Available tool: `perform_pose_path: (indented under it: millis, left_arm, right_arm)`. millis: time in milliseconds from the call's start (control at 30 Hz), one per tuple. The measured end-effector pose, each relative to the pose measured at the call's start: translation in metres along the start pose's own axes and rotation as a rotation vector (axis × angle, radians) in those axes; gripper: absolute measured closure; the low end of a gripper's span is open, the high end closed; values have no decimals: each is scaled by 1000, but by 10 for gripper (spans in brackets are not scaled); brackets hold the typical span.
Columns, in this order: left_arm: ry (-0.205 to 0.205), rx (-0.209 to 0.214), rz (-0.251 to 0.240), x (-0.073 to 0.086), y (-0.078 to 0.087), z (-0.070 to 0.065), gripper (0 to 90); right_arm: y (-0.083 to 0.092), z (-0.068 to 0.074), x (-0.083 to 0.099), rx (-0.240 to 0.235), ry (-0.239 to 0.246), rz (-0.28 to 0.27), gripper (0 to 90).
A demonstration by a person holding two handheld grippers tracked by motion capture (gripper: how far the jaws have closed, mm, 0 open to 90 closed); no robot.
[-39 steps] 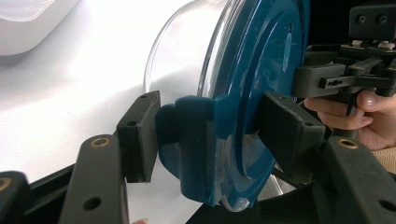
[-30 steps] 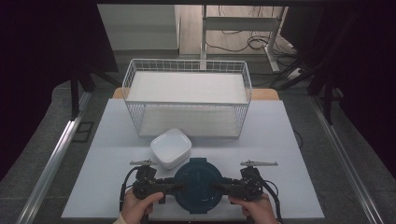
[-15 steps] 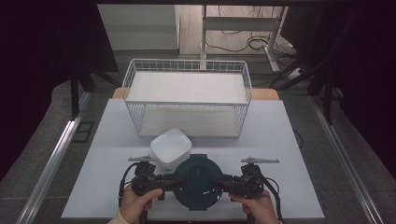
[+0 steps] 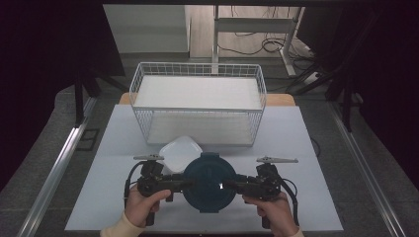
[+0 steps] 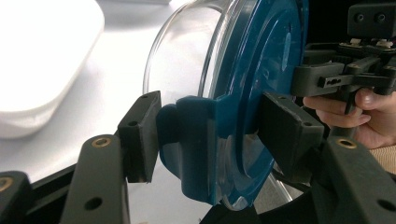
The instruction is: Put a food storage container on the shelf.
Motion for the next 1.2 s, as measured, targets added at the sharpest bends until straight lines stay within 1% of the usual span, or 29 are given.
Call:
perform_pose_path:
  millis: [33, 67, 100, 133, 167, 200, 233, 267, 333, 500, 700, 767, 800, 900, 933, 967, 1000, 1100, 1200]
  left_arm:
    - [-3, 0, -1, -3, 1, -1, 409]
    - [-9, 0, -5, -7, 2, -2, 410]
    - [-9, 0, -5, -7, 2, -2, 410]
    - [-17, 0, -7, -11, 3, -2, 410]
    - [-21, 1, -10, -13, 4, -3, 409]
    - [-26, 2, -12, -16, 5, -4, 409]
    - [-30, 2, -15, -19, 6, -5, 409]
    - [-43, 1, -16, -24, 8, -6, 409]
    - [-46, 0, -19, -27, 9, -7, 409]
    - [-59, -2, -28, -41, 13, -10, 408]
    - [-69, -3, -34, -49, 15, -12, 408]
    - [-74, -3, -40, -54, 17, -13, 408]
    - [-74, -3, -40, -54, 17, -13, 408]
    - [-83, -4, -47, -60, 19, -15, 408]
    - [-91, -5, -52, -64, 21, -16, 408]
    - [-91, -5, -52, -64, 21, -16, 408]
    - [-94, -5, -59, -69, 23, -18, 408]
    - [-100, -7, -61, -73, 24, -19, 408]
    - [-108, -11, -61, -80, 26, -19, 407]
  right_arm:
    - [0, 0, 0, 0, 0, 0, 394]
    - [1, 2, -5, 0, 5, -4, 394]
    - [1, 2, -5, 0, 5, -4, 394]
    - [2, 3, -7, 0, 7, -6, 394]
    - [4, 5, -12, 1, 16, -13, 395]
    - [4, 5, -12, 1, 16, -13, 395]
    - [7, 8, -17, 2, 26, -22, 396]
    - [8, 9, -20, 2, 29, -26, 396]
    - [9, 10, -21, 2, 31, -28, 396]
    - [13, 15, -35, 4, 48, -39, 397]
    - [15, 18, -43, 5, 57, -44, 397]
    - [17, 19, -48, 4, 66, -48, 398]
    - [18, 20, -50, 5, 69, -49, 398]
    - [19, 22, -55, 5, 78, -54, 398]
    - [21, 24, -59, 6, 81, -57, 398]
    - [21, 24, -59, 6, 81, -57, 398]
    - [22, 27, -64, 6, 89, -60, 398]
    - [24, 28, -68, 7, 96, -61, 398]
    - [25, 30, -75, 5, 100, -63, 398]
Point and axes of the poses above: each handheld gripper's, and its own axes: y roughly backward along the jaws, x roughly out of its underside, z roughly to its left, the point moved 4 cm from there along -y, roughly forward along the jaws, and after that the axes turned 4 degrees about -y, right-handed, at the moved point
